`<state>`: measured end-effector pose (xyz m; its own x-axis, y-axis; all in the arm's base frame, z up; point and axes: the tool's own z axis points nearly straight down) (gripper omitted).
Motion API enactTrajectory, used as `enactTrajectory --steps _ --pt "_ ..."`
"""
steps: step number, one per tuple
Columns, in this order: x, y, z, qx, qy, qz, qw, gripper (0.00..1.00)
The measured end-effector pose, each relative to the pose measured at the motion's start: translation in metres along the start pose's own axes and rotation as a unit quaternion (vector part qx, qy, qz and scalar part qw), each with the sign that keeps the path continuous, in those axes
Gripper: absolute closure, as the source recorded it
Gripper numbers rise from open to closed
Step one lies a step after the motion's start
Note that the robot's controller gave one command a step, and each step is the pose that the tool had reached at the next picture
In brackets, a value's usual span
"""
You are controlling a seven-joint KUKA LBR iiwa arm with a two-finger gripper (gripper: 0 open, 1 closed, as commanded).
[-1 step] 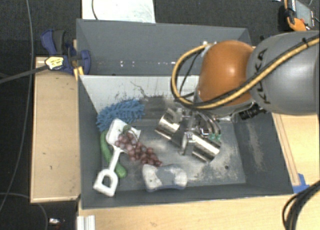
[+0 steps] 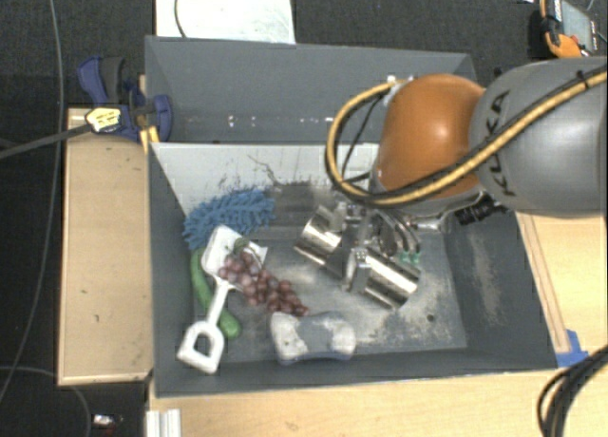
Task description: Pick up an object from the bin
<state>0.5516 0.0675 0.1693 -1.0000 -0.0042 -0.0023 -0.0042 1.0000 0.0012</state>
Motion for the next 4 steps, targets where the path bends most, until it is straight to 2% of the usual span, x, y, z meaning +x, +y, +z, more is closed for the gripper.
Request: enactTrajectory --steps 1,2,3,4 --pt "0.023 0.089 0.099 -0.001 -0.0003 0.003 1.0 0.0" --pt "0.034 0.104 0.032 0.0 -0.0069 -0.012 0.9999 0.0" --pt "0.034 0.088 0.069 0.0 0.0003 0.029 0.9996 0.0" --pt "0.008 0.078 0.096 -0.004 -0.0105 0.077 0.9969 0.0"
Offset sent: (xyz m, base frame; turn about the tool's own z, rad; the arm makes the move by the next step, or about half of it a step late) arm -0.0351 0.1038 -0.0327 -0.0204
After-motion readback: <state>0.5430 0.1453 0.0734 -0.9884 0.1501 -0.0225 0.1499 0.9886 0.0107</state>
